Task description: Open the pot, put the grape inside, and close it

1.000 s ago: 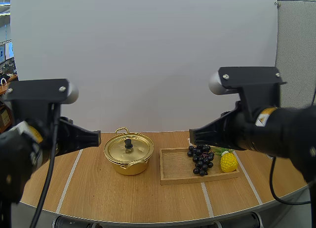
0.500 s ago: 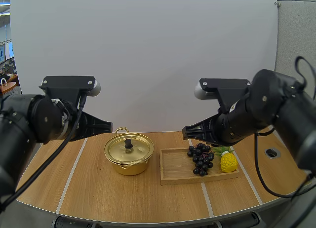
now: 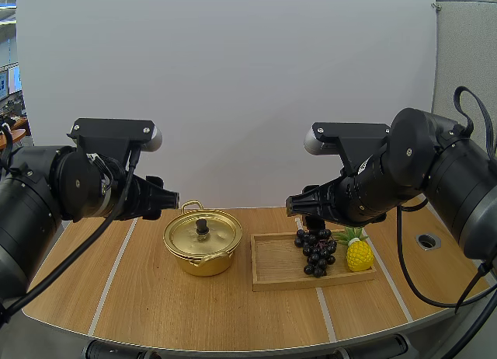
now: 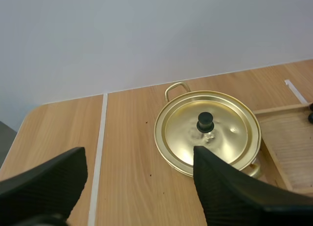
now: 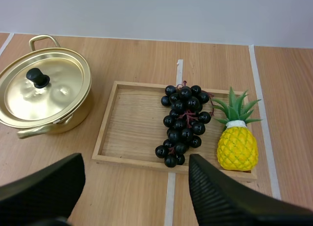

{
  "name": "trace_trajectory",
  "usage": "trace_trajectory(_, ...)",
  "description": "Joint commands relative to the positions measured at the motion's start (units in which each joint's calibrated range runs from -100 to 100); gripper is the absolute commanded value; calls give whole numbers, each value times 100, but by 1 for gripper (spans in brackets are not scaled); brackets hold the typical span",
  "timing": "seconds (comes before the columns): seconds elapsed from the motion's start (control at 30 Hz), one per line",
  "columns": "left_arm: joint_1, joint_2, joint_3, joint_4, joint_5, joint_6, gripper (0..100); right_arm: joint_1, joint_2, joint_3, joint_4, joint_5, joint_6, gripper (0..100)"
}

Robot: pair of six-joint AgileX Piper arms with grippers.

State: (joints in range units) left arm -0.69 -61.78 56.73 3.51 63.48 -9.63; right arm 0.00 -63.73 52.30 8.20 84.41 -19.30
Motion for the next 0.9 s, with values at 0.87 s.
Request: trace_trajectory(0.87, -16, 4417, -2352, -2602, 677, 4173, 100, -19, -30, -50, 135, 11, 0, 100)
